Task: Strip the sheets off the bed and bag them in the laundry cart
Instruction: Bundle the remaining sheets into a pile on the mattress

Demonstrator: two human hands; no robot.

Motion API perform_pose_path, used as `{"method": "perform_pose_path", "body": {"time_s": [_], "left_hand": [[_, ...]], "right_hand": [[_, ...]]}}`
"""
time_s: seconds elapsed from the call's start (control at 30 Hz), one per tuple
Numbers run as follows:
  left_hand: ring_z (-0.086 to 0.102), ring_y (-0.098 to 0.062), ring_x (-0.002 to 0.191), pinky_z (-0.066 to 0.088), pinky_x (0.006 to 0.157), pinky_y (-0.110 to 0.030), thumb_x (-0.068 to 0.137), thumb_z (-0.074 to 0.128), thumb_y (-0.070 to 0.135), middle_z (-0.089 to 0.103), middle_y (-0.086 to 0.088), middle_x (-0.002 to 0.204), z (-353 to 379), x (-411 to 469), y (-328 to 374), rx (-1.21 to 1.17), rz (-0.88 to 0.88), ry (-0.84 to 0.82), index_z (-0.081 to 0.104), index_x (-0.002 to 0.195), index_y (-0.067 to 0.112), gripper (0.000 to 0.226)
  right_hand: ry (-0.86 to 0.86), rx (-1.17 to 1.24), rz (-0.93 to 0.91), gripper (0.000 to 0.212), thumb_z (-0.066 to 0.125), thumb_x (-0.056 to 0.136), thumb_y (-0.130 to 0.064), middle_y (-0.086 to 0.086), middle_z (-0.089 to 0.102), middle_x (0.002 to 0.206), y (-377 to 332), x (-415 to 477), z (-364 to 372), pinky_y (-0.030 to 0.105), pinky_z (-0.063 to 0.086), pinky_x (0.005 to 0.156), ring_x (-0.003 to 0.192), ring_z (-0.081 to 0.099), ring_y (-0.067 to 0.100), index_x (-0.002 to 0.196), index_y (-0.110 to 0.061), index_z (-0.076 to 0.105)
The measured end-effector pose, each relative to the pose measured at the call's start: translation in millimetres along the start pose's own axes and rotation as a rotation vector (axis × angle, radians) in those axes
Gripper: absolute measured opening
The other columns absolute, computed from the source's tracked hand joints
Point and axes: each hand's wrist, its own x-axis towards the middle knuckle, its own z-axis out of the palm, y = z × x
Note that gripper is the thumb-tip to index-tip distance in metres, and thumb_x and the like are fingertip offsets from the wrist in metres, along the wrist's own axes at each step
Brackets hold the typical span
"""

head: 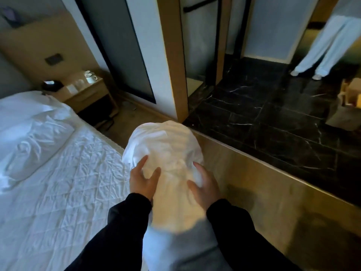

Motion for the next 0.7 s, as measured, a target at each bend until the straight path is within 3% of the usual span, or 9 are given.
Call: {"method": "perform_pose_path", "body": {"time_s": [0.07,0.17,0.3,0.37,0.47,0.53,0.6,0.7], "left_hand": [[0.058,-0.021,0.111,0.047,0.094,-0.034,0.077,0.076,0.03,0.057,-0.008,0.127,6,37,17,-0.011,-0.023,0.079,0.052,0.133,0.028,0.06],[0.062,-0.02,0.106,0.051,0.093,-0.038,0.069,0.074,0.04,0.059,-0.005,0.12,8,87,31,-0.083,-0.067,0.213,0.052,0.131,0.033,0.066],[0.062,-0.019,0.109,0.052,0.094,-0.042,0.063,0.075,0.047,0.057,-0.004,0.125,9,147,35,-0.204,-0.165,0.418,0.051,0.117,0.058,0.061],[0.062,-0.019,0.11,0.052,0.094,-0.039,0.063,0.076,0.045,0.057,-0.008,0.128,11,177,36,-0.214,-0.191,0.481,0.051,0.124,0.049,0.066],[0.062,-0.02,0.11,0.051,0.094,-0.037,0.068,0.075,0.037,0.059,-0.011,0.127,18,227,37,-0.223,-0.22,0.567,0.048,0.134,0.032,0.072],[0.06,-0.022,0.113,0.05,0.097,-0.041,0.066,0.073,0.04,0.059,-0.011,0.127,20,268,37,-0.224,-0.214,0.624,0.05,0.133,0.032,0.072],[0.061,-0.022,0.112,0.051,0.094,-0.037,0.07,0.078,0.031,0.058,-0.012,0.127,21,307,37,-0.269,-0.235,0.672,0.052,0.131,0.033,0.066],[0.06,-0.02,0.111,0.05,0.092,-0.031,0.073,0.079,0.026,0.056,-0.01,0.131,20,359,46,-0.299,-0.255,0.708,0.051,0.131,0.033,0.065]], "right_hand": [[-0.064,0.011,-0.054,0.064,0.07,0.082,-0.02,0.008,0.05,0.135,-15,57,-6,0.025,0.035,0.1,0.125,0.047,0.025,0.14,-0.028,0.044],[-0.211,0.062,-0.096,0.062,0.067,0.084,-0.012,0.003,0.048,0.131,-42,135,-2,0.023,0.034,0.101,0.126,0.044,0.022,0.139,-0.029,0.045],[-0.387,0.097,-0.229,0.059,0.063,0.085,-0.004,-0.007,0.045,0.128,-83,226,9,0.012,0.027,0.095,0.125,0.04,0.009,0.138,-0.021,0.046],[-0.502,0.116,-0.249,0.058,0.061,0.088,-0.003,-0.01,0.041,0.131,-96,269,18,0.008,0.025,0.093,0.122,0.035,0.0,0.14,-0.021,0.043],[-0.585,0.13,-0.275,0.059,0.06,0.087,-0.002,-0.011,0.041,0.132,-112,334,39,0.006,0.025,0.094,0.124,0.035,0.0,0.14,-0.022,0.042],[-0.625,0.132,-0.284,0.061,0.06,0.088,-0.002,-0.017,0.04,0.128,-125,377,53,0.005,0.025,0.093,0.124,0.035,-0.001,0.14,-0.024,0.041],[-0.67,0.139,-0.258,0.065,0.059,0.088,-0.003,-0.026,0.036,0.127,-138,417,65,0.009,0.024,0.096,0.123,0.03,-0.005,0.143,-0.028,0.035],[-0.727,0.127,-0.228,0.074,0.061,0.089,-0.01,-0.023,0.029,0.136,-159,476,82,0.018,0.024,0.101,0.124,0.023,-0.006,0.149,-0.03,0.022]]}}
